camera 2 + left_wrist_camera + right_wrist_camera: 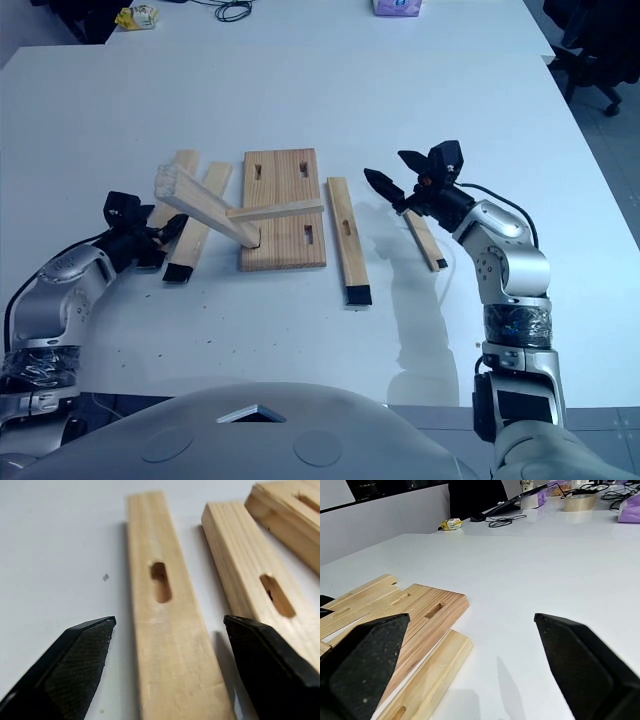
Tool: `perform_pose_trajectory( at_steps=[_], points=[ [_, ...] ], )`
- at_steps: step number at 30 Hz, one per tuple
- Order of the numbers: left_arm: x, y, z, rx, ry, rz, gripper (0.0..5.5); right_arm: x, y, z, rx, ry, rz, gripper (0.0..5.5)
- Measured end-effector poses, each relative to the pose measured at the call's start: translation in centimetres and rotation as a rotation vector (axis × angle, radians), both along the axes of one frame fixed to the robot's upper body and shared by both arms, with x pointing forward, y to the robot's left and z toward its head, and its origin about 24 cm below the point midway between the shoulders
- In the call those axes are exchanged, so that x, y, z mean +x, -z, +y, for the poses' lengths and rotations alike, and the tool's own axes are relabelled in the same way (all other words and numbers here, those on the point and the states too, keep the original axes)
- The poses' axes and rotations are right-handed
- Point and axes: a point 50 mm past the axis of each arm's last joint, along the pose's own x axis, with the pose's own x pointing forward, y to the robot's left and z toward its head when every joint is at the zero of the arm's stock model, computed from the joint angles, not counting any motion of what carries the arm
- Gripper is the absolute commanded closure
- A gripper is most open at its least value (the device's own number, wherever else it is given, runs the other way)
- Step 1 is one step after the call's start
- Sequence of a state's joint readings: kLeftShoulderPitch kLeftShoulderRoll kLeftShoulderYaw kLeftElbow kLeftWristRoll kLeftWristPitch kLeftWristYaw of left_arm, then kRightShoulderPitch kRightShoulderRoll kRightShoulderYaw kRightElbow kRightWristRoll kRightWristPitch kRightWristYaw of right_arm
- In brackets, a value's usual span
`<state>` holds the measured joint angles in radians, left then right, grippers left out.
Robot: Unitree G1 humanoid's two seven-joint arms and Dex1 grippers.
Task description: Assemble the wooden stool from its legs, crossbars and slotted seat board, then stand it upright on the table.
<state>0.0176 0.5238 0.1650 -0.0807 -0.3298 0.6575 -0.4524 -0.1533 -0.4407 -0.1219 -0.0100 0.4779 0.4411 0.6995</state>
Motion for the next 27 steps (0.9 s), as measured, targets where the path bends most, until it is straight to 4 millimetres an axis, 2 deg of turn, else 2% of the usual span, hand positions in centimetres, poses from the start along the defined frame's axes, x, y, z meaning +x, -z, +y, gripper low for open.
perform_pose_trajectory(
  at_steps=[5, 11, 15, 19, 23, 27],
  points=[
    [0.5, -1.1, 1.2, 0.044, -0.013, 0.109, 1.47, -0.8, 0.6, 0.6, 0.029, 0.042, -0.002, 0.9],
    [0.9, -1.9, 1.1, 0.04, -0.027, 0.176, 2.27, -1.3, 0.9, 1.2, 0.062, 0.094, -0.014, 0.9],
    [0.7, -1.7, 1.2, 0.071, -0.023, 0.165, 2.92, -1.4, 1.1, 1.6, 0.084, 0.124, -0.022, 0.9],
    [0.2, -1.1, 0.9, 0.112, -0.012, 0.125, 3.48, -1.3, 0.9, 1.1, 0.089, 0.179, -0.041, 0.9],
    [0.0, -0.8, 0.7, 0.118, -0.021, 0.089, 3.48, -1.3, 0.9, 1.1, 0.102, 0.204, -0.044, 0.9],
    [1.3, -1.0, 0.7, 0.116, -0.003, 0.074, 3.48, -1.9, 0.7, 1.2, 0.125, 0.247, -0.06, 0.9]
  ],
)
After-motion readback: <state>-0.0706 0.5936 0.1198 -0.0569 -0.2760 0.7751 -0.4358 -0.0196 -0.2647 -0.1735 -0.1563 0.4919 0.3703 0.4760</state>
